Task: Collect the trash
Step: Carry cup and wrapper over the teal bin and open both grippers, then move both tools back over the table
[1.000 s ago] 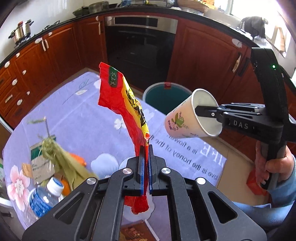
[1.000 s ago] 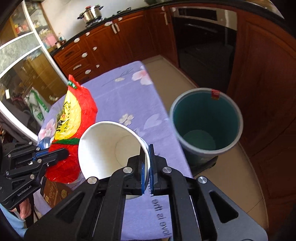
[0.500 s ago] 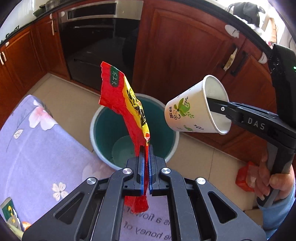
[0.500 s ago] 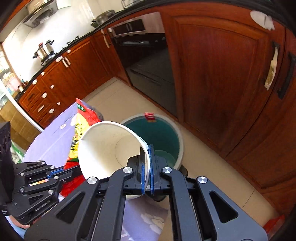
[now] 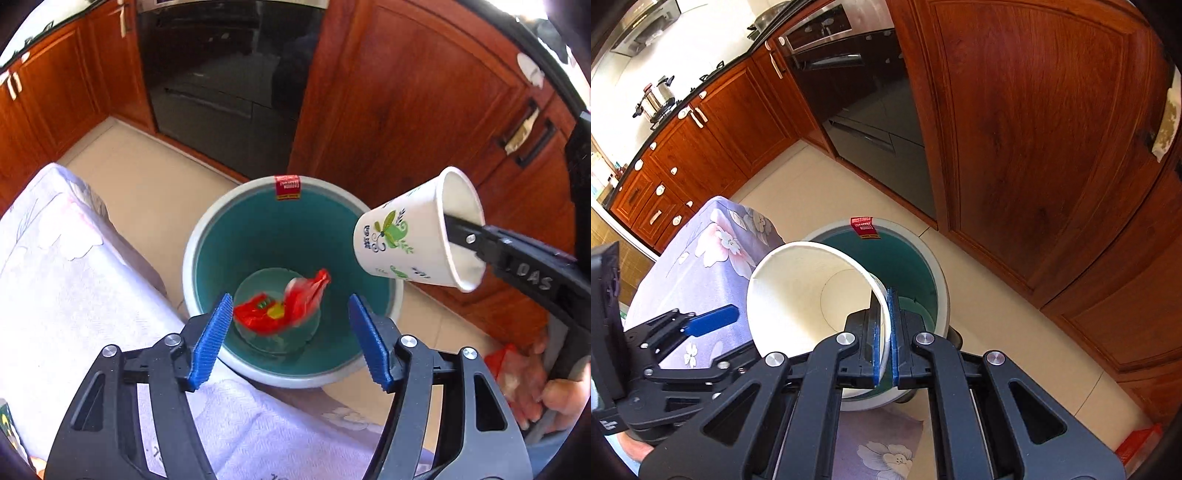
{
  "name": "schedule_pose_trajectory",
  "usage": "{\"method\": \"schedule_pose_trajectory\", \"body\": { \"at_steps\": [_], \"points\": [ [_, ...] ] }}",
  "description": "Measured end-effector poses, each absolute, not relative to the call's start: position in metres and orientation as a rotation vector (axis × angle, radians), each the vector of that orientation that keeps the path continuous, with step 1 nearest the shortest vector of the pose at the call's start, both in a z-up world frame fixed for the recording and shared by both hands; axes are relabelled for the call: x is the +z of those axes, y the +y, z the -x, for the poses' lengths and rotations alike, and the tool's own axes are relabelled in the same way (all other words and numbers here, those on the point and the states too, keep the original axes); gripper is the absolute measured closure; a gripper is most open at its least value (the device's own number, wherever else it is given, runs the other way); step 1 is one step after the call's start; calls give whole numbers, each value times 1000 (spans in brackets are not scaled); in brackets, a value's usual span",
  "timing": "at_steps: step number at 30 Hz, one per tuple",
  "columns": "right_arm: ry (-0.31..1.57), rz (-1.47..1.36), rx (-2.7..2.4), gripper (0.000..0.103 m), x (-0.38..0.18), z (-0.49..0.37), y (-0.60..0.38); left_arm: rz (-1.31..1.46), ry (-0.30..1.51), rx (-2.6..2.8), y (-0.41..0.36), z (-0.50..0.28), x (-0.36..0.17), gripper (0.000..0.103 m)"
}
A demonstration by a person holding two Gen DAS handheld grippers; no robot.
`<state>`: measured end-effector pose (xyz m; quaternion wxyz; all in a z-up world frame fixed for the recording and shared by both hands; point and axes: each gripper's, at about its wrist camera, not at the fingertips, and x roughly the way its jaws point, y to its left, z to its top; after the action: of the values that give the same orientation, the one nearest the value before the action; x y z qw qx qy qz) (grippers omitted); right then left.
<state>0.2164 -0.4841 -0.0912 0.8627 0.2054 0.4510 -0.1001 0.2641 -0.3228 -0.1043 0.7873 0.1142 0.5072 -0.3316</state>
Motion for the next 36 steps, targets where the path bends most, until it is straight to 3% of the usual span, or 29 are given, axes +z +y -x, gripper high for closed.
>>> {"method": "schedule_pose_trajectory", "body": {
  "at_steps": [6,9,11,12,13,36],
  "points": [
    [958,-428,-209,99,-96,-220,-481,-226,1062,-688,-304,-259,-91,28],
    [966,-422,-202,95,-96,-220,-477,-221,1044,-684,-297,-256,-84,17],
    [968,-413,-206,71,-93,-220,-474,-217,1028,-680,-295,-252,-80,6],
    [957,-412,-211,31,-90,-219,-473,-216,1020,-679,-295,-252,-79,4],
    [939,-405,-219,13,-88,-217,-470,-218,1014,-678,-293,-250,-78,4],
    [882,-294,-162,7,-13,-170,-401,-165,920,-624,-224,-192,-17,4]
  ]
}}
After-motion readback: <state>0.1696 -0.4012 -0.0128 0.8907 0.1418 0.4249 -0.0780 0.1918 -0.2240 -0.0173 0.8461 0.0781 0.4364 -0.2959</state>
